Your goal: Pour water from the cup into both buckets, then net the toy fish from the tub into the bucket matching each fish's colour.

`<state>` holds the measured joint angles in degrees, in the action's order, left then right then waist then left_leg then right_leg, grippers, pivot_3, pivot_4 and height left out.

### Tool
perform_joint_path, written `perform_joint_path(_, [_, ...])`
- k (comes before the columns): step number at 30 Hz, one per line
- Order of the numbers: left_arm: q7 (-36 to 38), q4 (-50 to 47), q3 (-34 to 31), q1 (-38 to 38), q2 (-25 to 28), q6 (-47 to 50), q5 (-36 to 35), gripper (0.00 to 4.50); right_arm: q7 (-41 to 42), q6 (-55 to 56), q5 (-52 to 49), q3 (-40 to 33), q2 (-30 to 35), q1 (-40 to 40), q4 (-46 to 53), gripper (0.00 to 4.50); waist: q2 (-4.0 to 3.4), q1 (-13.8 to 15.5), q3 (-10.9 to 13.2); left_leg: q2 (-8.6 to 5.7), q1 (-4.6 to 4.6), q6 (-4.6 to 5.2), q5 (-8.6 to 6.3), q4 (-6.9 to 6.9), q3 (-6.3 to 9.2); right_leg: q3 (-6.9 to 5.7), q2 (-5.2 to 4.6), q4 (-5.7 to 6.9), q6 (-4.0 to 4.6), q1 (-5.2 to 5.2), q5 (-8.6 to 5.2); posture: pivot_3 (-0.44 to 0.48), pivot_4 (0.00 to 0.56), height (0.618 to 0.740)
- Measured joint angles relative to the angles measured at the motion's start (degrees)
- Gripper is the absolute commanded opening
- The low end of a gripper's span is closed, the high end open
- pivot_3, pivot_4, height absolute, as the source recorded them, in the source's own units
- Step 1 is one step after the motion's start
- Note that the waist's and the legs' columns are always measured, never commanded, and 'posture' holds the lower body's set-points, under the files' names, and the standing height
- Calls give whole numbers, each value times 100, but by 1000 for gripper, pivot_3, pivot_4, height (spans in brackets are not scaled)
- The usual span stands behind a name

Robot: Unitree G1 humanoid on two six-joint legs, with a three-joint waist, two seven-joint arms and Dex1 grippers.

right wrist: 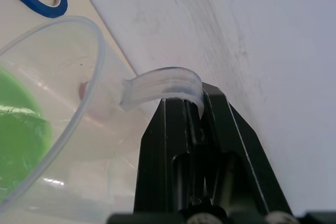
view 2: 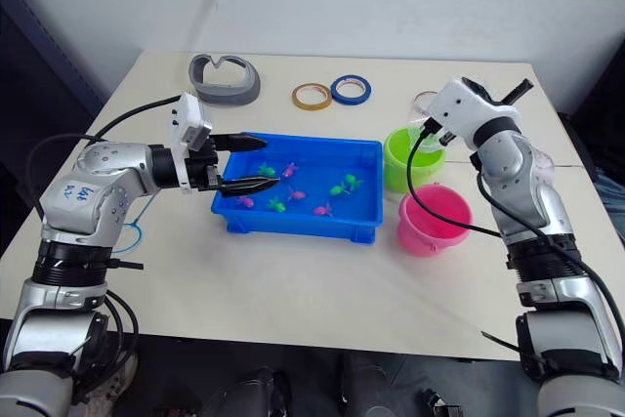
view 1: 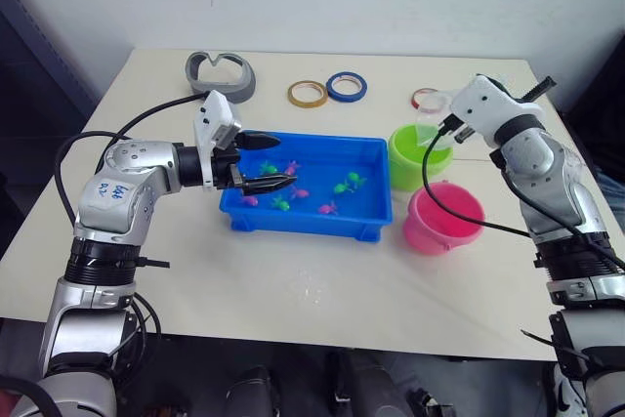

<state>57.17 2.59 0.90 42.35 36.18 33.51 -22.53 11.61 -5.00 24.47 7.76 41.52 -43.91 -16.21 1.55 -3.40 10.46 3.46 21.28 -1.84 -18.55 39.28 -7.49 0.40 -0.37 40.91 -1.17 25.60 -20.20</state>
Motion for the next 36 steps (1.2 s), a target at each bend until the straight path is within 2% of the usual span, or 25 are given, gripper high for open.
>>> perform_joint_path(11, [-1,-13,4,1,-75,21,-5,4500,-275,528,1037,341,240,2,0,21,0,-2,0,0,0,0,0,3,-2,0,0,3,0,1,0,0,150,693])
perform_joint_path(22, [-9,-30,5,1,-128,26,-5,4500,-988,869,1992,575,292,38,-90,21,0,-9,0,0,0,-1,0,10,-5,1,0,9,1,2,-1,0,150,693])
perform_joint_path(32, [-28,-176,5,0,-128,87,-5,4500,-1052,956,2084,573,231,38,-213,21,0,-18,0,1,0,-1,-1,16,-6,1,0,14,1,3,-1,0,150,693])
perform_joint_path(36, [-44,-181,4,0,-127,102,-5,4500,-880,676,1627,303,-46,57,-213,21,0,-12,0,2,3,-1,-1,25,-5,1,0,19,1,3,-1,0,150,693])
